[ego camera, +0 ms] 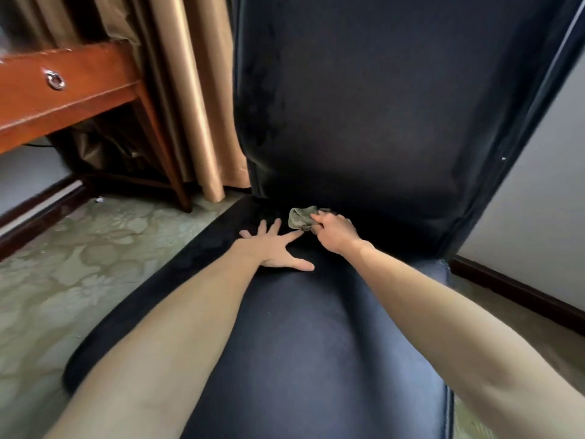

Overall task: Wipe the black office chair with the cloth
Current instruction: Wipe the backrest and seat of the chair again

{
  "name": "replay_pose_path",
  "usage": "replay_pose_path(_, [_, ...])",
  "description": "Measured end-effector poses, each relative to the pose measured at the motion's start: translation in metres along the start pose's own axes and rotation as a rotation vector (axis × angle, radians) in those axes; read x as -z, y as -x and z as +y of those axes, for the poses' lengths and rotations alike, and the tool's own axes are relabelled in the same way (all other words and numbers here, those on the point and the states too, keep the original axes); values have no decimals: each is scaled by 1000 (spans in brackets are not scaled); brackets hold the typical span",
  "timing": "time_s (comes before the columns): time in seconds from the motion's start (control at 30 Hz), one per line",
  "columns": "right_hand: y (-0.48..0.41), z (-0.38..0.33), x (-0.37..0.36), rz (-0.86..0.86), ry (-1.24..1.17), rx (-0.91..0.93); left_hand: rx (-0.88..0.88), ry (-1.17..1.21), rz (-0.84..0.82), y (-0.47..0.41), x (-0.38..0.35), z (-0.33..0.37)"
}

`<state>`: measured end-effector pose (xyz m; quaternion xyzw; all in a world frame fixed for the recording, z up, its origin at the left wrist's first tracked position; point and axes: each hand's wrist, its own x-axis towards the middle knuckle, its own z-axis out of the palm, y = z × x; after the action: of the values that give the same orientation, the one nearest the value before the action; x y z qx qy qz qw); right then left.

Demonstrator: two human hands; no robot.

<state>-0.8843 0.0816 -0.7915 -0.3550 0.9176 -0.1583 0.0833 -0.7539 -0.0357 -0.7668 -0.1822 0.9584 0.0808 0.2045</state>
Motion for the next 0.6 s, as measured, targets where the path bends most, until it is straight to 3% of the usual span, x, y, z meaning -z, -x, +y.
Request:
replay_pose_path(0.37, [9, 28, 12, -35, 23, -84, -4, 51, 2, -7, 26, -23])
replay_pose_path(0.6, [-15, -17, 11, -49, -46, -31, -5, 69, 8, -9, 8, -46])
